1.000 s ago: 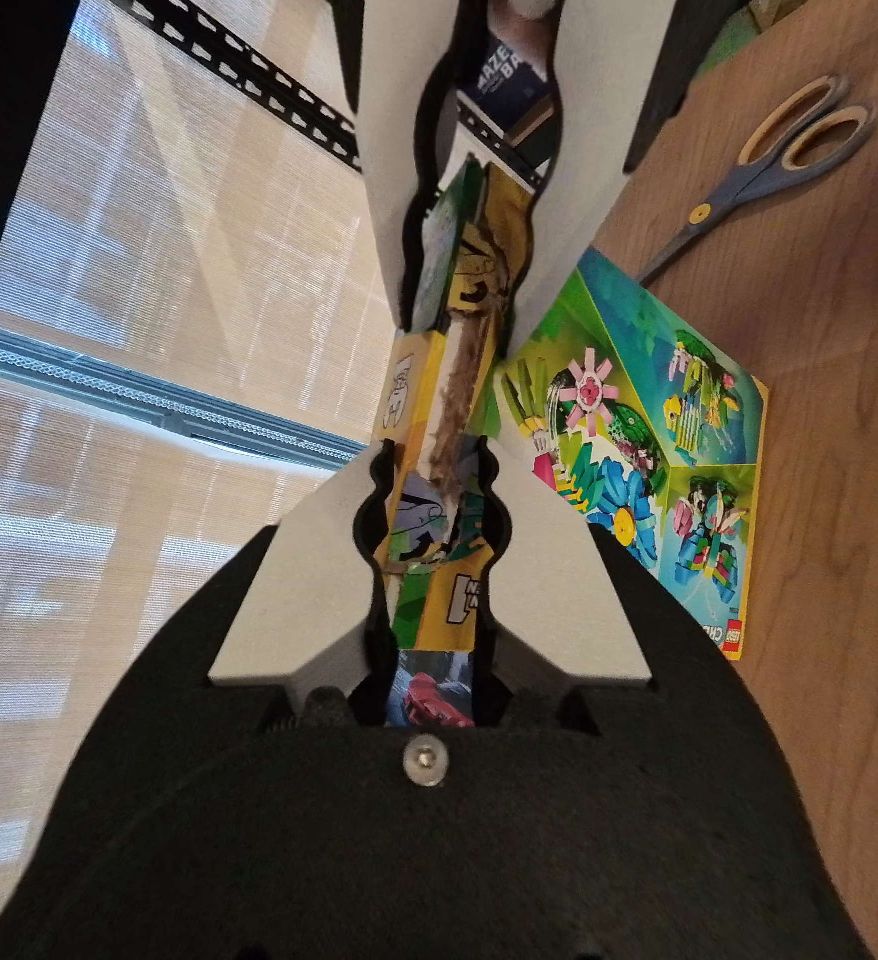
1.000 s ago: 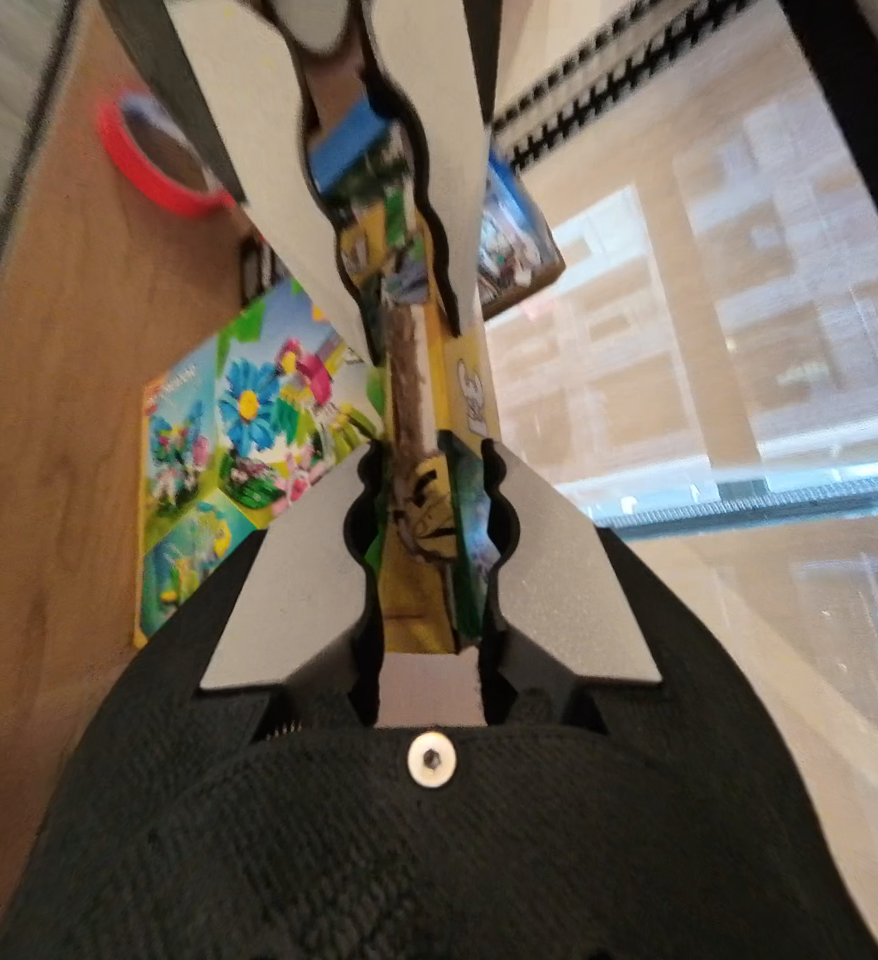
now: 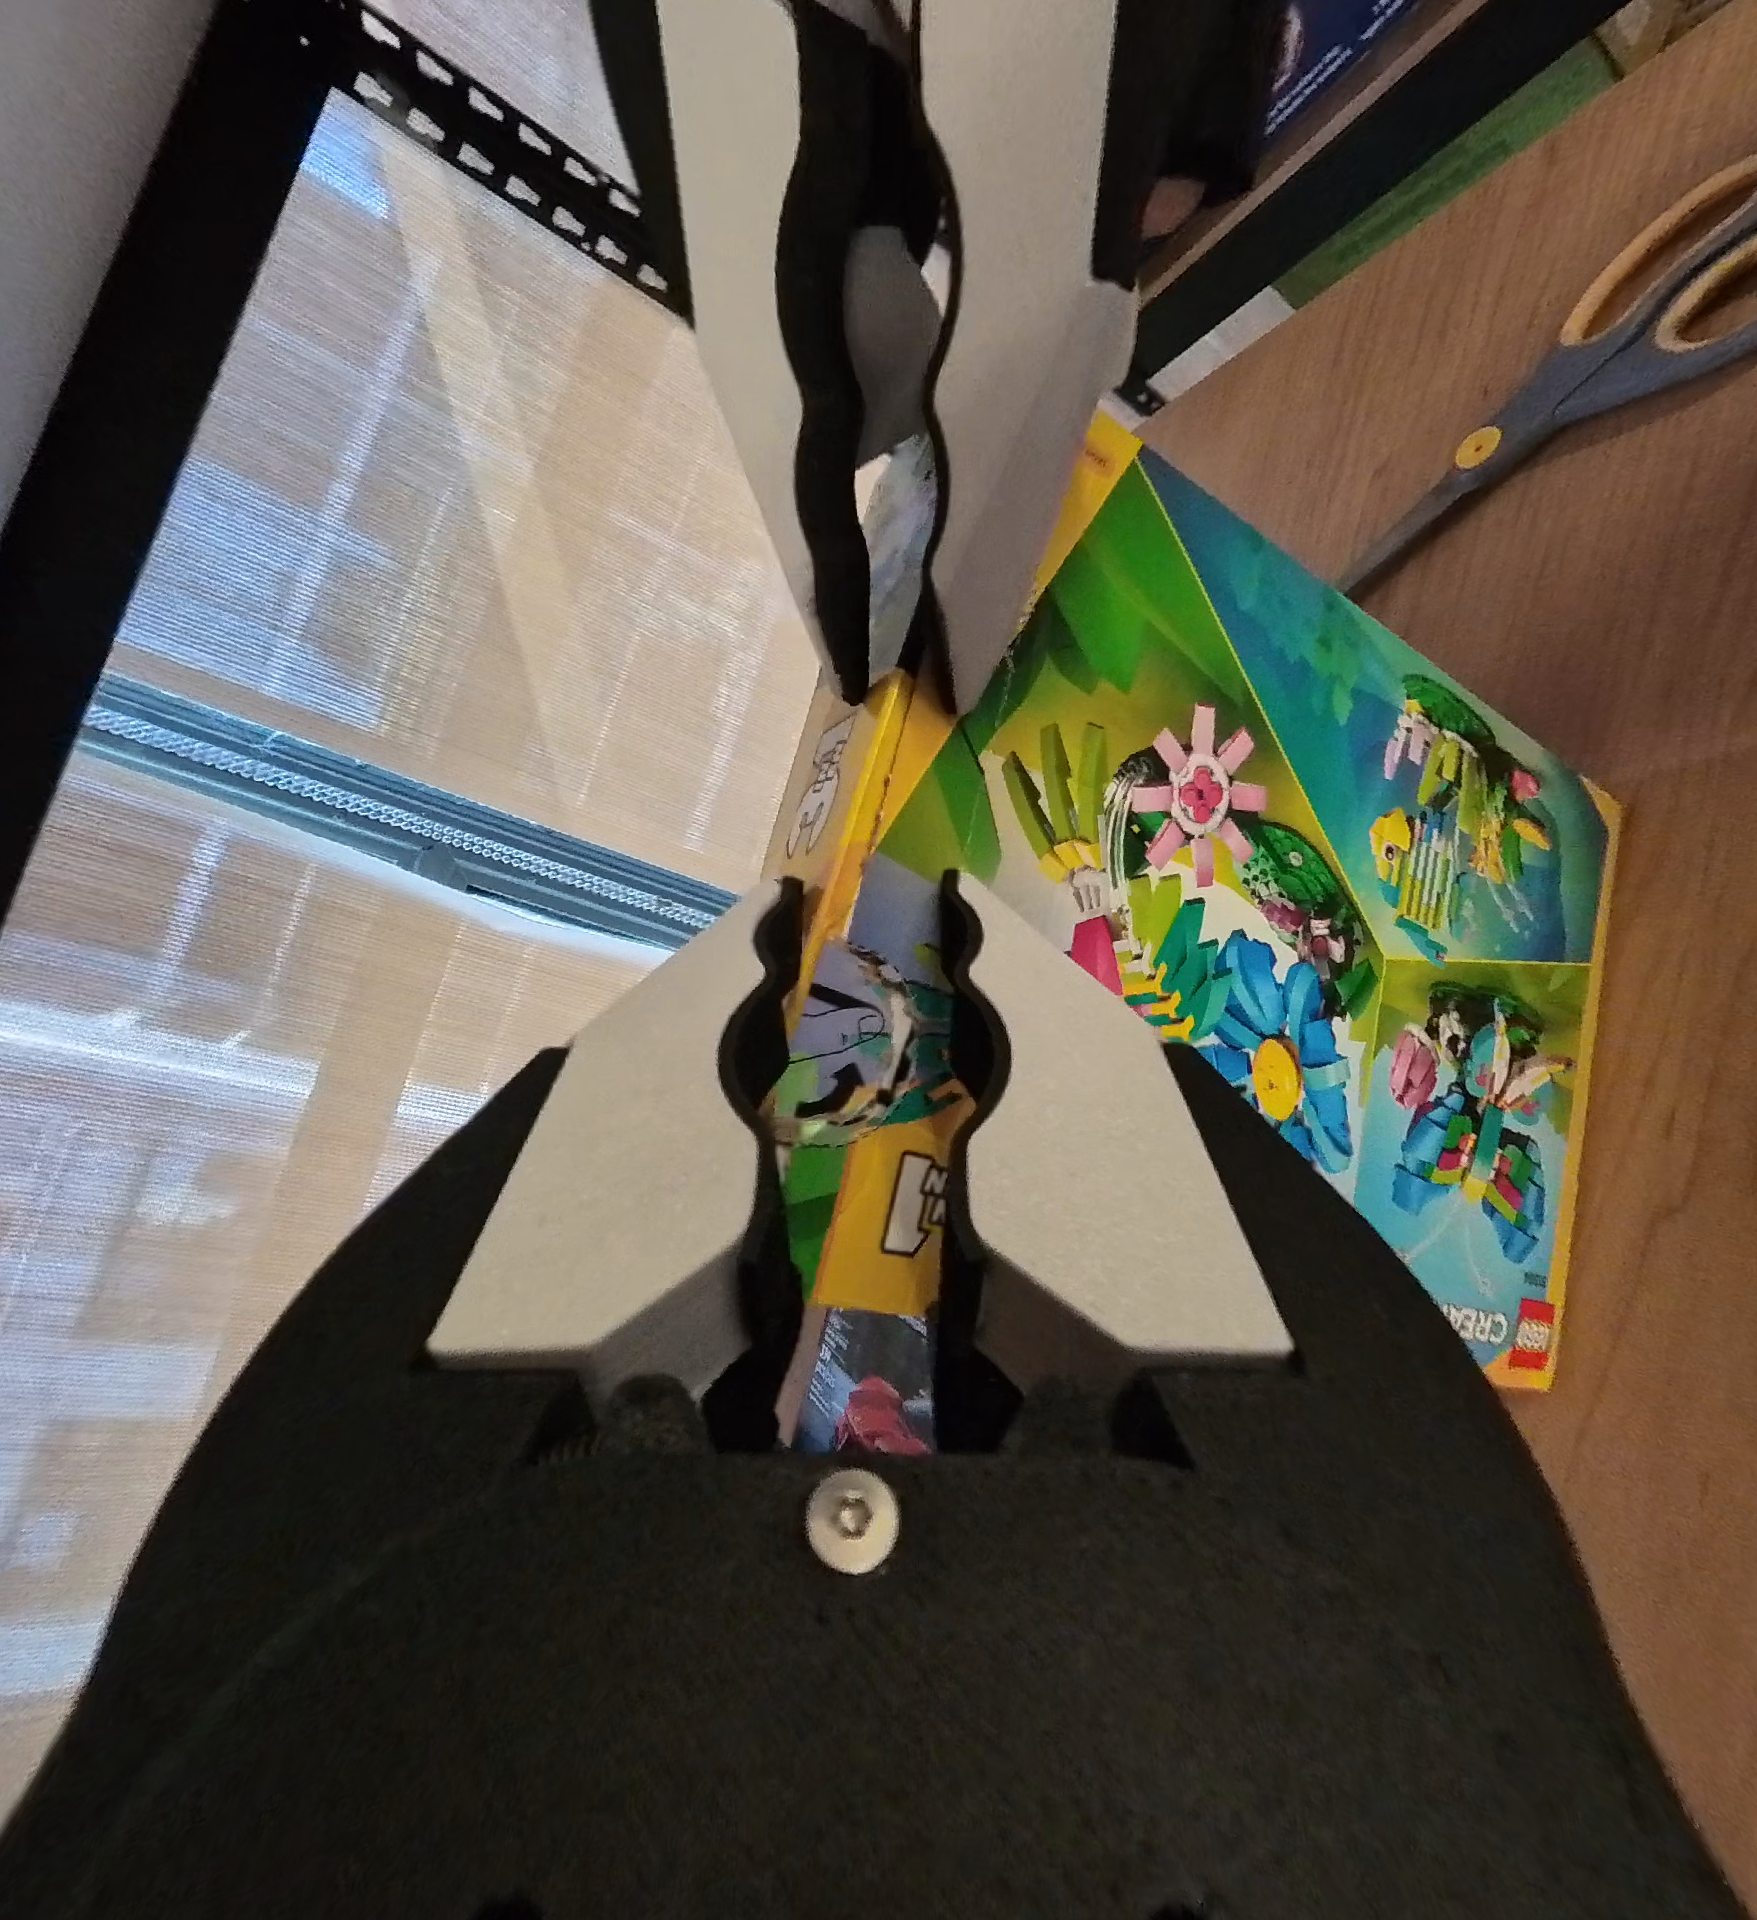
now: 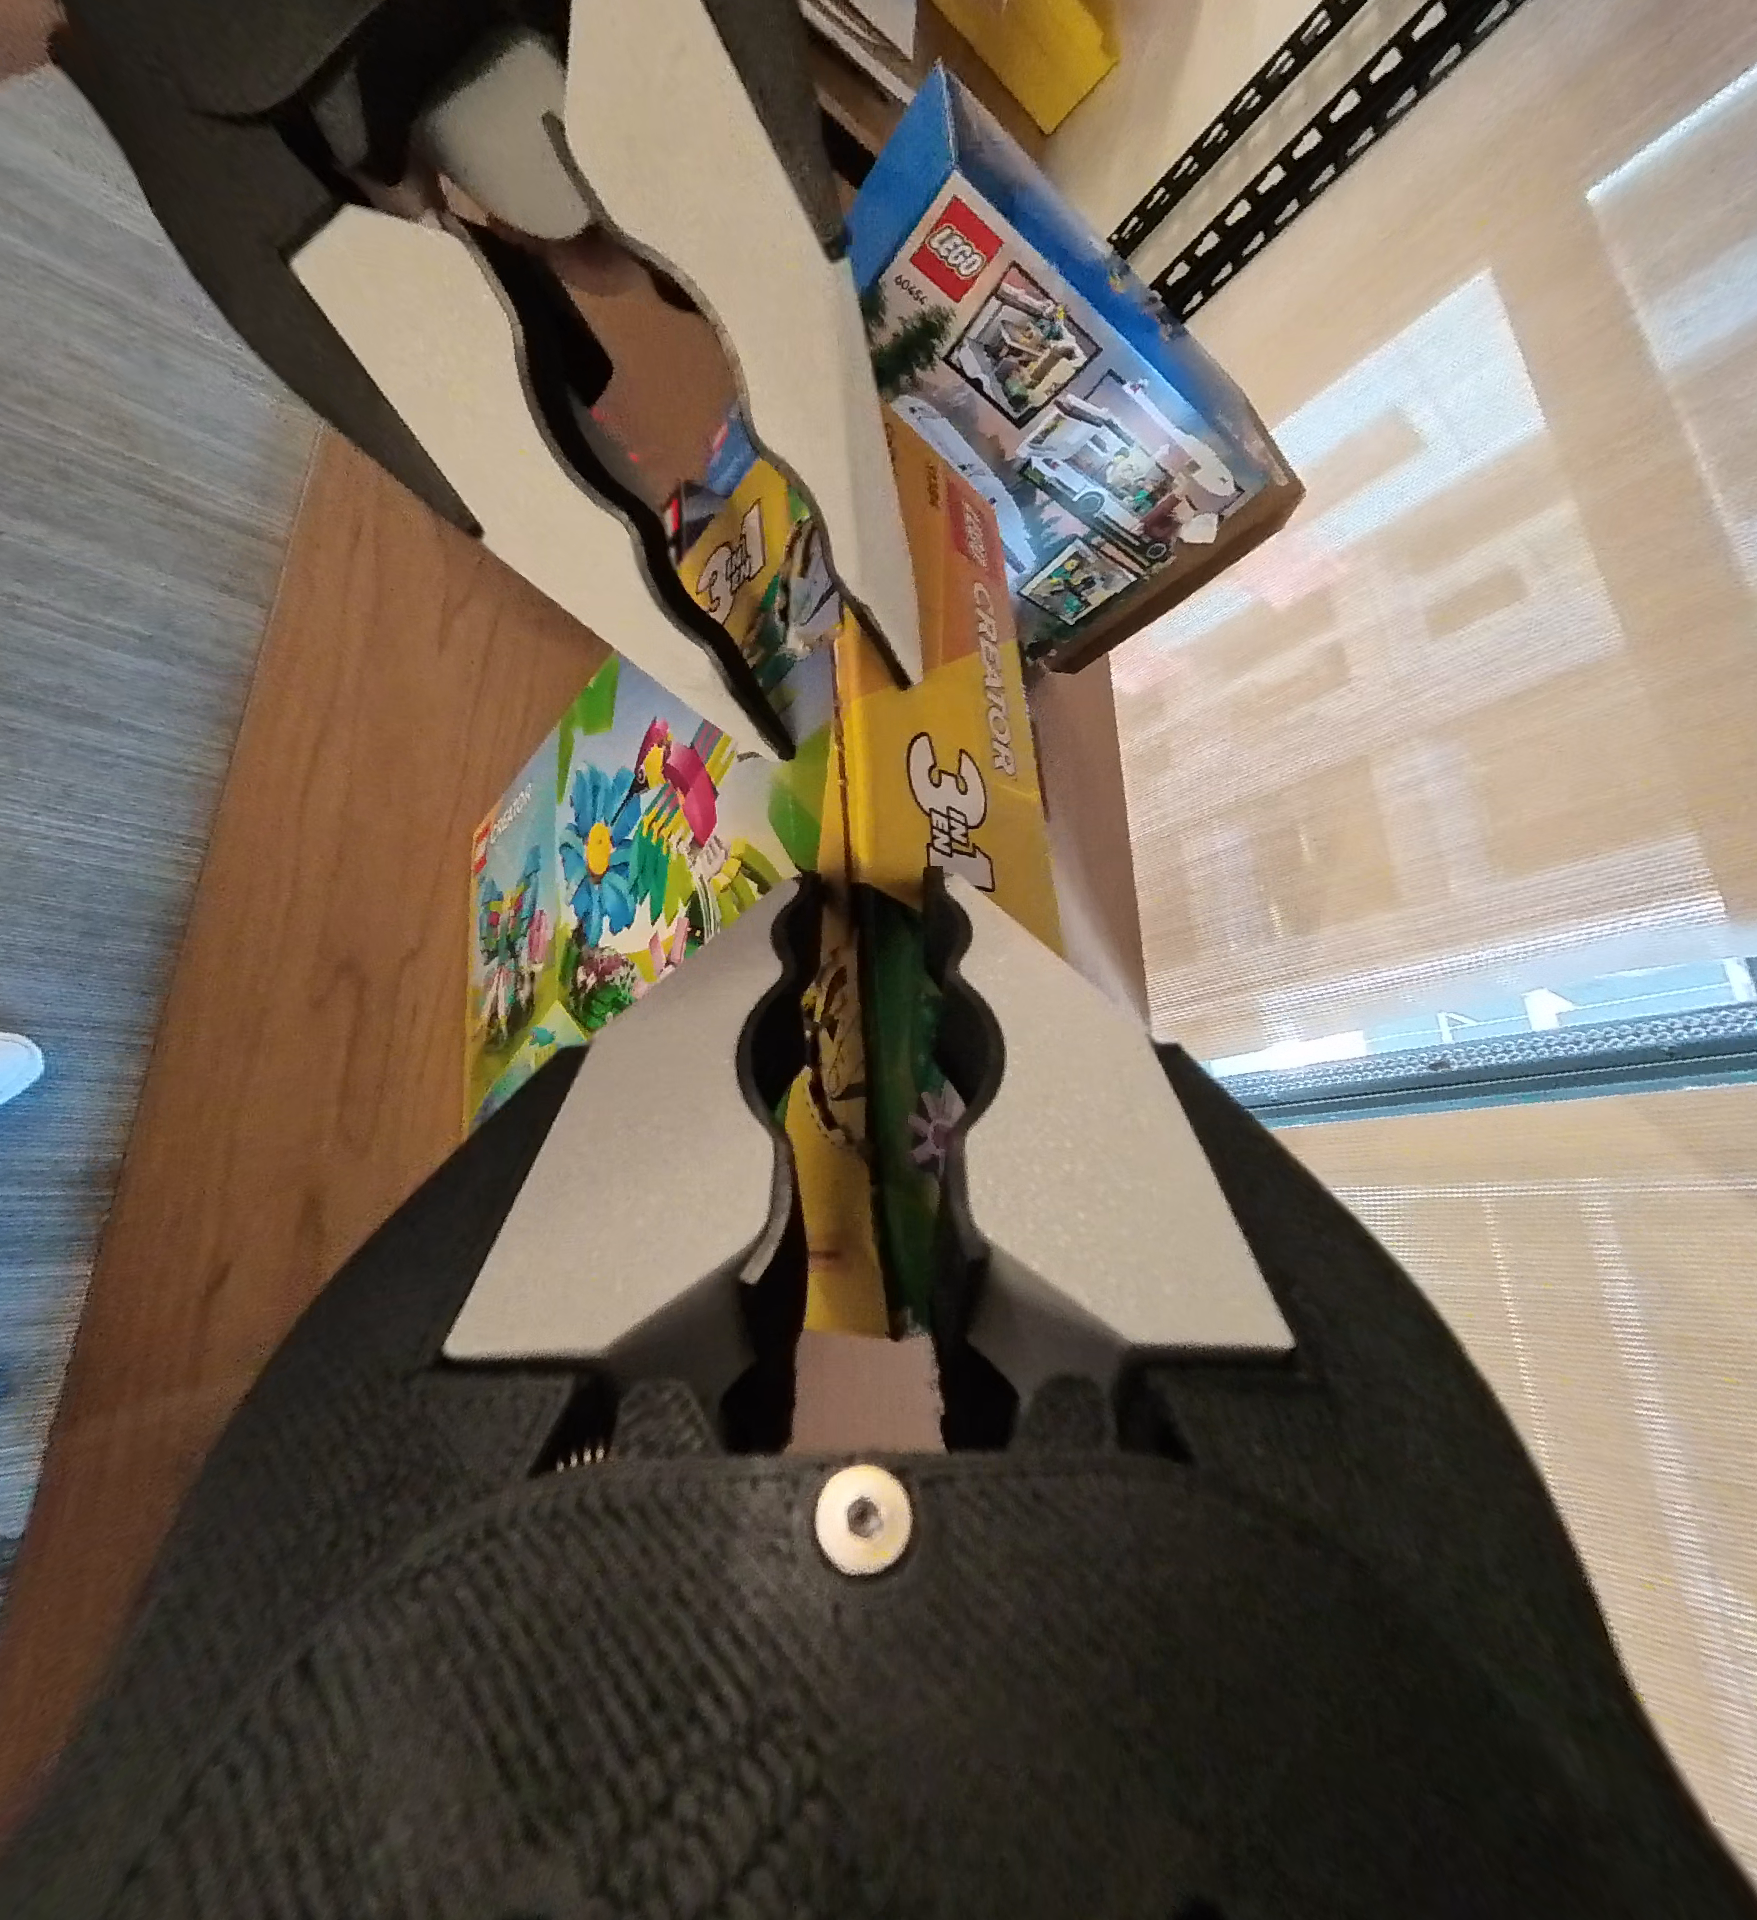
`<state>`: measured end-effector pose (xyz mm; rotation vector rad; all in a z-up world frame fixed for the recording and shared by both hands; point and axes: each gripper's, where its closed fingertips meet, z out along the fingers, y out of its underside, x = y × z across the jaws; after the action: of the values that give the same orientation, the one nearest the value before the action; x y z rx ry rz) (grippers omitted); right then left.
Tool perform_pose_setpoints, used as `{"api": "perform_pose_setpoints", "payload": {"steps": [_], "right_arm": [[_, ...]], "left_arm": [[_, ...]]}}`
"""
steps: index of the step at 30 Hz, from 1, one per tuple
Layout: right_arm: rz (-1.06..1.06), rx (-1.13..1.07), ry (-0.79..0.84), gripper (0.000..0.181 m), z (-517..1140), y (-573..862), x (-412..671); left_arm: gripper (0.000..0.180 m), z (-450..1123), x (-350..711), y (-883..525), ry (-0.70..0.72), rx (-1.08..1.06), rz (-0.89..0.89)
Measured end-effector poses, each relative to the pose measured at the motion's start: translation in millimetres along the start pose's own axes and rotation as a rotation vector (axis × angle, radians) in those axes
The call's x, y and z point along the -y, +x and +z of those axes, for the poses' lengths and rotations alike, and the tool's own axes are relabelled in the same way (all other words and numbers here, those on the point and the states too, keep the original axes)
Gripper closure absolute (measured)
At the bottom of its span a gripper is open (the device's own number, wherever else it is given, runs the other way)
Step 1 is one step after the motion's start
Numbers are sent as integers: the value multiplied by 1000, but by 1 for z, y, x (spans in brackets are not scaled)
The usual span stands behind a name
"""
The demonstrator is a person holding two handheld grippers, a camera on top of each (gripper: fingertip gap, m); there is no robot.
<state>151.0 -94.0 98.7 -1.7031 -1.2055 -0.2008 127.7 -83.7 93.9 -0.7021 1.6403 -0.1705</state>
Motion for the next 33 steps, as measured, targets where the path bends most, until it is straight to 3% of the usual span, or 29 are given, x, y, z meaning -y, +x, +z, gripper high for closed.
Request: {"api": "perform_pose_setpoints", "payload": {"steps": [3, 7, 10, 17, 28, 30, 33], "right_arm": [[21, 23, -15, 161, -1, -1, 0], [23, 21, -19, 161, 0, 1, -1], [28, 34, -16, 161, -1, 0, -1], [28, 45, -35, 163, 0, 1, -3], [51, 48, -1, 161, 0, -1, -3], [48, 41, 10, 158, 0, -1, -4], [-40, 55, 25, 144, -8, -8, -9]], "left_arm": [[157, -10, -3, -5, -13, 14, -5], [147, -25, -12, -9, 16, 18, -26], [142, -25, -32, -10, -73, 34, 37], [151, -23, -35, -6, -46, 66, 29], [143, -10, -11, 6, 26, 5, 64], [138, -2, -10, 8, 0, -1, 67], [146, -2, -9, 4, -1, 9, 59]]}}
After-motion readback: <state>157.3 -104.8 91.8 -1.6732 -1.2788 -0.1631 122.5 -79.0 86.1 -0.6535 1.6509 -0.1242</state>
